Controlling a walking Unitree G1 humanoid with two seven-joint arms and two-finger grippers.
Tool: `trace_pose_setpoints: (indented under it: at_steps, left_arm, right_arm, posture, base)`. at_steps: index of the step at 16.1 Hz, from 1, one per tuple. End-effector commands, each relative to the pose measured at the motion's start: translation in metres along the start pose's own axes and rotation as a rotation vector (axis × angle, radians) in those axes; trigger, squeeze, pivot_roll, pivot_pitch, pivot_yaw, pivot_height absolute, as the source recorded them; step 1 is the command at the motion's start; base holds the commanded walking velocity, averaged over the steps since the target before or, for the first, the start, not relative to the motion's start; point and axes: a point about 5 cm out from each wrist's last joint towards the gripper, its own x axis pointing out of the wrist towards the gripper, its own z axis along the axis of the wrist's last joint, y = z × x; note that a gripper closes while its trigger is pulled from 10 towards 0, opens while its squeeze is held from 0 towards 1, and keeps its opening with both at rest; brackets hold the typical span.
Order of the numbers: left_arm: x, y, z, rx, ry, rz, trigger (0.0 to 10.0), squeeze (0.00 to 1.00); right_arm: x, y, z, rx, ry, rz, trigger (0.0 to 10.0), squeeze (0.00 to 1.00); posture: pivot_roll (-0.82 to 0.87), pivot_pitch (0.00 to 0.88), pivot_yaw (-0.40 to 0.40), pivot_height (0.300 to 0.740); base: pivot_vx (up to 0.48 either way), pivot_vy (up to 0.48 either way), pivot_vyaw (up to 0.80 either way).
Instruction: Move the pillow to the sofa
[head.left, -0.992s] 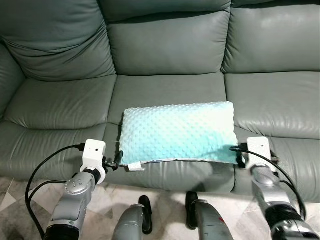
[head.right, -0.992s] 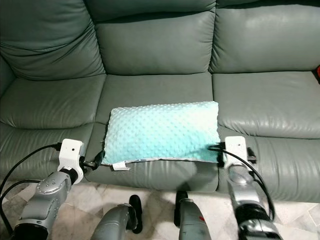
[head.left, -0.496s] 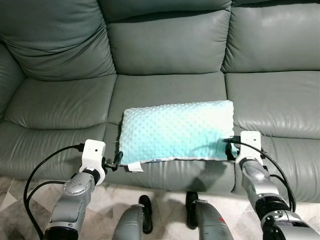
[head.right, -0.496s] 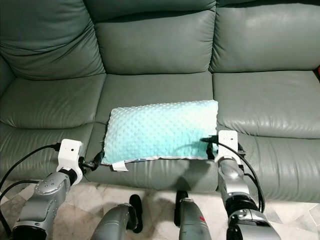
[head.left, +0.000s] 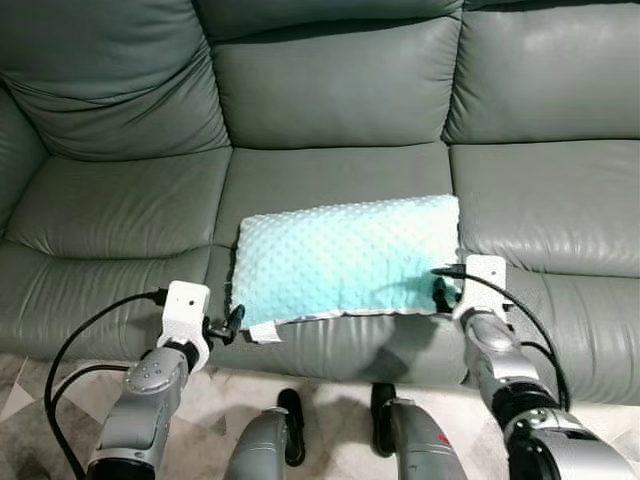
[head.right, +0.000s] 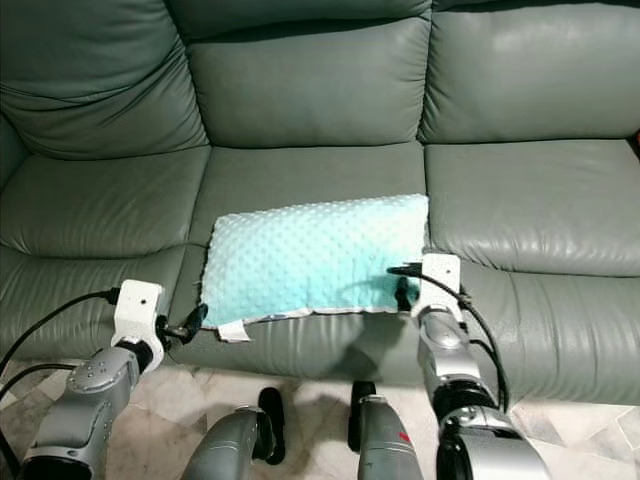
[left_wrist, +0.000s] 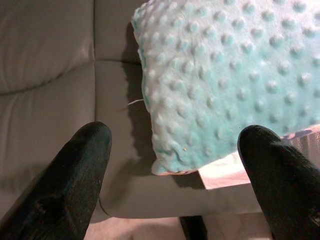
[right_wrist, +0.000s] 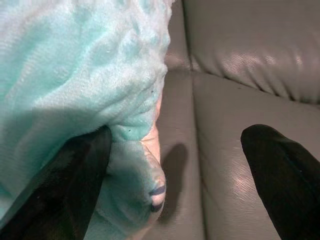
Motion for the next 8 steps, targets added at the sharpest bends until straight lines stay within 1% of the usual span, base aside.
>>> trace_pose_setpoints:
  at_steps: [1, 5, 7, 8]
  left_arm:
    - [-0.0070, 0.0083, -0.0105, 0.008, 0.041, 0.034, 10.0, 0.00]
    - [-0.0075, 0.0075, -0.0112, 0.010, 0.043, 0.034, 10.0, 0.00]
    - [-0.0074, 0.0067, -0.0116, 0.011, 0.045, 0.034, 10.0, 0.00]
    - [-0.0073, 0.0067, -0.0116, 0.011, 0.044, 0.034, 10.0, 0.00]
  right_arm:
    - [-0.0033, 0.0073, -0.0127, 0.011, 0.045, 0.029, 10.0, 0.00]
    - [-0.0033, 0.0126, -0.0124, 0.020, 0.047, 0.044, 10.0, 0.00]
    - [-0.0046, 0.0129, -0.0163, 0.013, 0.056, 0.050, 10.0, 0.00]
    - [-0.0058, 0.0105, -0.0204, -0.013, 0.069, 0.043, 10.0, 0.00]
  posture:
    - [0.10, 0.436, 0.156, 0.740]
    - [0.10, 0.437, 0.156, 0.740]
    - [0.10, 0.435, 0.155, 0.740]
    - [0.10, 0.432, 0.153, 0.740]
  base:
    - [0.000, 0.000, 0.00]
    - [0.000, 0.000, 0.00]
    - [0.000, 0.000, 0.00]
    - [0.000, 0.000, 0.00]
